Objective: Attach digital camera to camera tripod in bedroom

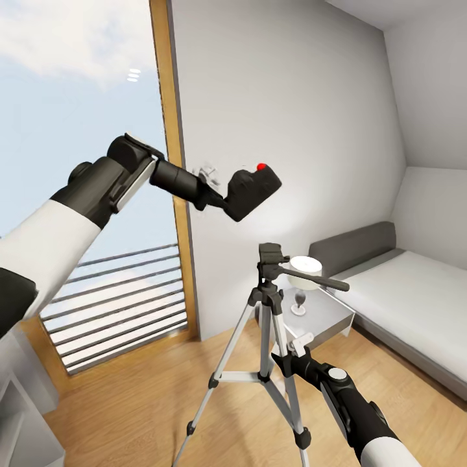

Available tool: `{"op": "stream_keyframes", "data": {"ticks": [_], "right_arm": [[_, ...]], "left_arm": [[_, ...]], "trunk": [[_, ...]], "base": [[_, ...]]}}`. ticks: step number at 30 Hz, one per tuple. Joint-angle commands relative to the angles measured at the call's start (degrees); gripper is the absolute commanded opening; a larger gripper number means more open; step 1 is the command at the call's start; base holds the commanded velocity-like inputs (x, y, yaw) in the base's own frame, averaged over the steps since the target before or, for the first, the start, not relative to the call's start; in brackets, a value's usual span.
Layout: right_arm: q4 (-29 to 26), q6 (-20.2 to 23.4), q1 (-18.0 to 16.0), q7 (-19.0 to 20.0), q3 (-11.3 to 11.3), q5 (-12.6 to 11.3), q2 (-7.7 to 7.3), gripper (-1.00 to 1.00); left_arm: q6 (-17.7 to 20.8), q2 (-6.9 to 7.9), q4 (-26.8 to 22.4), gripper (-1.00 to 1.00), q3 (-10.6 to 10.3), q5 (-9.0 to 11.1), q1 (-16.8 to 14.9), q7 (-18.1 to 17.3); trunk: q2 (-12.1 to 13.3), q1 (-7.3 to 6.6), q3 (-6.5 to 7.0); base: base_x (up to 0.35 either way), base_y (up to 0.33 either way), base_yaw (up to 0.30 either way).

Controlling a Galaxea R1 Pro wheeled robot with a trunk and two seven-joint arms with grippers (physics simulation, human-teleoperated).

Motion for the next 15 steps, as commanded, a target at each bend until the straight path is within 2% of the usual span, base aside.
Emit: {"op": "stream_keyframes", "data": {"ticks": [1,2,4,6,7,8,10,11,13,15], "right_arm": [[-0.1,0.3,0.0,0.3,-0.2,0.3,0.02,-1.0],[-0.1,0.3,0.0,0.3,-0.2,0.3,0.02,-1.0],[-0.1,0.3,0.0,0.3,-0.2,0.3,0.02,-1.0],[-0.1,0.3,0.0,0.3,-0.2,0.3,0.02,-1.0],[-0.1,0.3,0.0,0.3,-0.2,0.3,0.02,-1.0],[-0.1,0.3,0.0,0.3,-0.2,0.3,0.02,-1.0],[-0.1,0.3,0.0,0.2,-0.2,0.3,0.02,-1.0],[-0.1,0.3,0.0,0.0,-0.2,0.3,0.02,-1.0],[-0.1,0.3,0.0,-0.1,-0.2,0.3,0.02,-1.0],[-0.1,0.3,0.0,-0.2,-0.2,0.3,0.02,-1.0]], "left_arm": [[0.8,-0.21,1.0,-1.0,-0.3,0.2,-1.2,-0.3],[1.7,-0.94,3.5,-1.0,-0.4,0.2,-3.5,-1.1],[2.2,-2.03,6.7,-1.0,-0.6,0.2,-6.0,-2.2],[2.6,-5.3,14.4,-1.0,-1.3,0.0,-10.9,-5.5],[2.6,-6.17,16.4,-1.0,-1.7,0.0,-12.0,-6.4],[2.4,-7.83,20.0,-1.0,-2.9,-0.2,-14.0,-8.2],[2.0,-9.26,22.9,-1.0,-4.6,-0.4,-15.6,-9.8],[1.2,-10.31,24.9,-1.0,-6.4,-0.5,-16.7,-10.9],[-0.2,-11.25,26.5,-1.0,-8.7,-0.6,-17.6,-11.9],[-1.5,-11.69,27.4,-1.0,-10.1,-0.6,-18.1,-12.4]], "trunk": [[0.0,0.03,-0.04],[0.0,0.03,-0.04],[0.0,0.03,-0.04],[0.0,0.03,-0.04],[0.0,0.03,-0.04],[0.0,0.03,-0.04],[0.0,0.03,-0.04],[0.0,0.03,-0.04],[0.0,0.03,-0.04],[0.0,0.03,-0.04]], "base": [[0.0,0.0,0.0],[0.0,0.0,0.0],[0.0,0.0,0.0],[0.0,0.0,0.0],[0.0,0.0,0.0],[0.0,0.0,0.0],[0.0,0.0,0.0],[0.0,0.0,0.0],[0.0,0.0,0.0],[0.0,0.0,0.0]]}}
